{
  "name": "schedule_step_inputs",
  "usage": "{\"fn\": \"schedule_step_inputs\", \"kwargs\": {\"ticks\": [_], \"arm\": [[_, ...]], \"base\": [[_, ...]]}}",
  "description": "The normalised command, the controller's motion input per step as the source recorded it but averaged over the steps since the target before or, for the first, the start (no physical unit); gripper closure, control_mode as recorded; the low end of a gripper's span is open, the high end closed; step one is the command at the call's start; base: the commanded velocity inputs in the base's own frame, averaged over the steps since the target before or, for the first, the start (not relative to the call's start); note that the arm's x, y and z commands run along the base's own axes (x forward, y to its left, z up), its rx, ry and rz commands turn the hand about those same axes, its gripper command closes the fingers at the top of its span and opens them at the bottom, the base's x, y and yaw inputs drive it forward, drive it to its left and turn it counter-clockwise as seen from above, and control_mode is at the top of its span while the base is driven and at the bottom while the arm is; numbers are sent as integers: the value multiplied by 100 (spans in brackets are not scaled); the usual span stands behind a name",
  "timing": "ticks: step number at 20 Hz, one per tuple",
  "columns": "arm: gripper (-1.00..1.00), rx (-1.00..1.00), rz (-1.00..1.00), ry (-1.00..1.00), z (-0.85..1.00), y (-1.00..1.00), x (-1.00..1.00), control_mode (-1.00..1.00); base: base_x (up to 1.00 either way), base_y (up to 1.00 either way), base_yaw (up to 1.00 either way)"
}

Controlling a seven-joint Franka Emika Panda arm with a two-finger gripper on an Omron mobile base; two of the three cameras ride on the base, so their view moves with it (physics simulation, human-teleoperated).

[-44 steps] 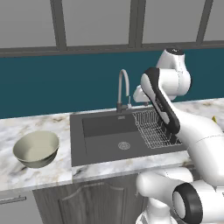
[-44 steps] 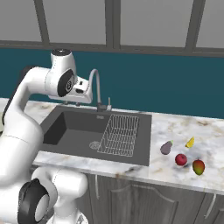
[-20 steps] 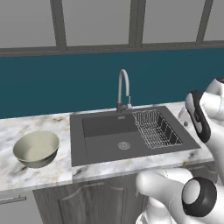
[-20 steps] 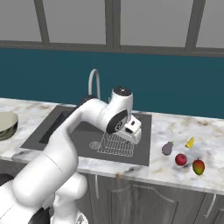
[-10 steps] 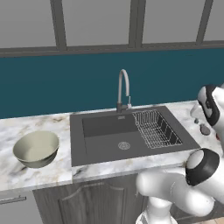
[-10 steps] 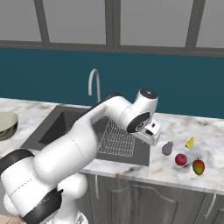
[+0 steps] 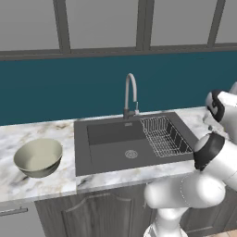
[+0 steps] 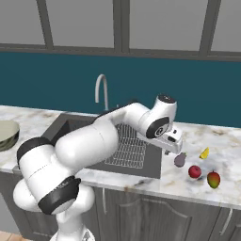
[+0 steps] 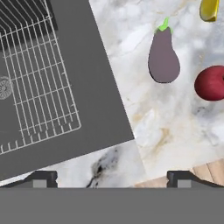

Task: There is a mixed pile of frozen fruits and vegetables on the counter. Locate all the frozen vegetables and place the items in a bowl on the counter. Take all the frozen fruits and defrost them in a running sink.

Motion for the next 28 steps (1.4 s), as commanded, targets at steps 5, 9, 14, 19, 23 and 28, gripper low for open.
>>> {"fn": "schedule_step_inputs", "kwargs": {"ticks": [5,9,14,19,23,28], "arm": [[-100,-15,0,0,-50,-44,14,-100],[-100,-3,0,0,-45,-39,22,-100],[-100,0,0,0,-25,-39,34,-100],[-100,0,0,0,-11,-40,39,-100],[-100,0,0,2,-21,-36,40,-100],[-100,0,0,4,-38,-31,41,-100]], "base": [[0,0,0],[0,0,0],[0,0,0],[0,0,0],[0,0,0],[0,0,0]]}}
